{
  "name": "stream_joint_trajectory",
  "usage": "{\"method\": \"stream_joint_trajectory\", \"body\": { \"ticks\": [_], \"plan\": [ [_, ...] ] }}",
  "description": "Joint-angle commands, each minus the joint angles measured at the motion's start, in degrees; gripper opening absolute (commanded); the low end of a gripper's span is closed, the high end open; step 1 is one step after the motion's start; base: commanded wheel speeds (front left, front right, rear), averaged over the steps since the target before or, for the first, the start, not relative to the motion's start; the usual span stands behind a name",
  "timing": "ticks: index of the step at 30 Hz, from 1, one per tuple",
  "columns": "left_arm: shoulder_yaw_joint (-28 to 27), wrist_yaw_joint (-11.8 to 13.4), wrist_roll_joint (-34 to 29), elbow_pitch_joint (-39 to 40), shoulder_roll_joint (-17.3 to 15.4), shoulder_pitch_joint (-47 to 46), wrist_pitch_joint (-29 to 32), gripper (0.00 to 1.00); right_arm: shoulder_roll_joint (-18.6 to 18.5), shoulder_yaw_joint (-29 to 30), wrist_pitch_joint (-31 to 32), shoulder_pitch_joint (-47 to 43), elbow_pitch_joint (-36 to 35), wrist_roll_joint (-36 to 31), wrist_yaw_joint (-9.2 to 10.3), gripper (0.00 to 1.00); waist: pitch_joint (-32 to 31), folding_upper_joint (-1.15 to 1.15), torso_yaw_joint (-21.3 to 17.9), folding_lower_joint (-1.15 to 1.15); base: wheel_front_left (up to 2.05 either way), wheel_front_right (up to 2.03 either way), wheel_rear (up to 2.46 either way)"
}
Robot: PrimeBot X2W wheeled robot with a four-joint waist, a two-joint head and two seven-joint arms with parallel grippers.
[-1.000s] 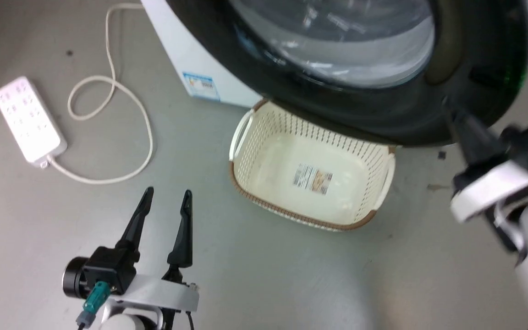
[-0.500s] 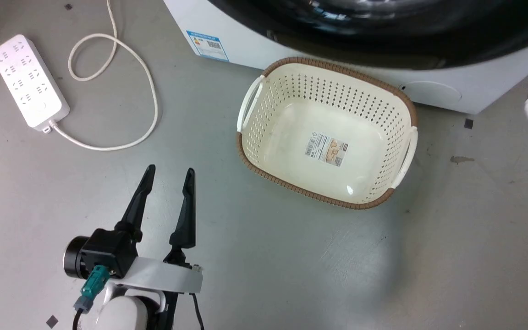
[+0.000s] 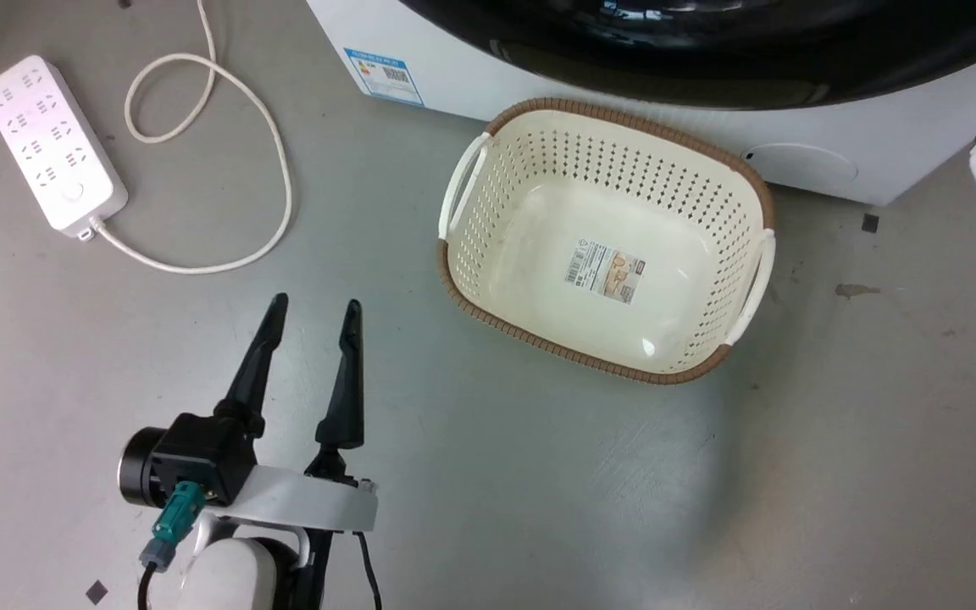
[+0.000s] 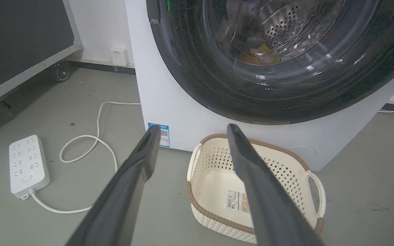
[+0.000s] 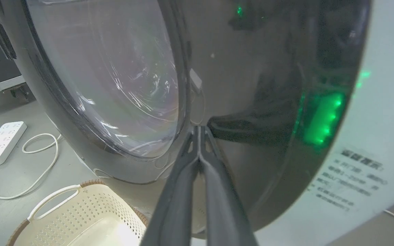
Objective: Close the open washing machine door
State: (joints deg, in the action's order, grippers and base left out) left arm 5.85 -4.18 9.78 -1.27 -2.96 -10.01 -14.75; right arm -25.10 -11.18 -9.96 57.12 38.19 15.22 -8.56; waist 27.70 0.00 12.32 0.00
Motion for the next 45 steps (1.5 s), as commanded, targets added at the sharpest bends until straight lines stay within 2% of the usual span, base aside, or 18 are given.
{"method": "stream_joint_trajectory", "body": {
  "ticks": [1,8,9,10,15,20,28,31,38,45],
  "plan": [
    [-0.2,0.2,0.3,0.1,0.1,-0.6,-0.2,1.00,-1.5,0.7,-0.6,2.0,0.8,0.5,1.08,0.00,-0.7,0.00,-0.2,0.00,0.00,0.00,0.00],
    [-0.4,0.1,1.0,-1.4,0.1,0.7,-0.2,1.00,0.1,-1.5,-3.7,-3.9,1.7,2.5,1.08,0.00,-6.8,0.00,-1.9,0.00,0.00,0.00,0.00],
    [-0.4,0.0,1.1,-1.8,0.1,1.0,-0.2,1.00,0.3,-2.0,-4.1,-5.4,1.3,2.0,1.08,0.46,-8.1,0.00,-2.2,0.00,0.00,0.00,0.00],
    [-0.6,-0.1,1.1,-2.1,0.1,1.3,-0.2,1.00,0.6,-2.2,-4.3,-7.1,0.9,1.8,1.08,1.00,-9.2,0.00,-2.6,0.00,0.00,0.00,0.00],
    [-1.5,-0.6,0.9,-4.1,0.1,3.2,-0.2,1.00,3.3,-0.4,-5.0,-16.2,-3.6,1.9,1.08,1.00,-15.5,0.00,-4.7,0.00,0.00,0.00,0.00],
    [-2.3,-1.4,0.5,-6.2,0.0,5.5,-0.2,1.00,7.2,4.4,-5.0,-26.7,-12.3,-0.3,1.08,1.00,-20.3,0.00,-7.1,0.00,0.00,0.00,0.00],
    [-3.4,-2.2,0.3,-7.7,-0.2,7.7,-0.2,1.00,17.3,15.5,-5.0,-43.8,-25.6,-7.1,1.08,1.00,-24.4,0.00,-9.8,0.00,0.00,0.00,0.00],
    [-3.7,-2.3,0.2,-8.0,-0.2,8.2,-0.2,1.00,19.9,16.6,-5.0,-49.3,-29.4,-10.2,1.08,1.00,-25.3,0.00,-10.4,0.00,0.00,0.00,0.00],
    [-3.7,-2.6,0.1,-9.5,-0.2,8.9,-0.2,1.00,22.1,16.7,-5.0,-57.9,-32.9,-11.7,1.08,1.00,-26.8,0.00,-11.0,0.00,0.00,0.00,0.00],
    [-3.8,-2.8,-0.1,-10.5,-0.2,9.5,-0.2,1.00,22.2,16.2,-5.0,-60.3,-33.2,-8.5,1.08,1.00,-27.6,0.00,-11.3,0.00,0.00,0.00,0.00]
  ]
}}
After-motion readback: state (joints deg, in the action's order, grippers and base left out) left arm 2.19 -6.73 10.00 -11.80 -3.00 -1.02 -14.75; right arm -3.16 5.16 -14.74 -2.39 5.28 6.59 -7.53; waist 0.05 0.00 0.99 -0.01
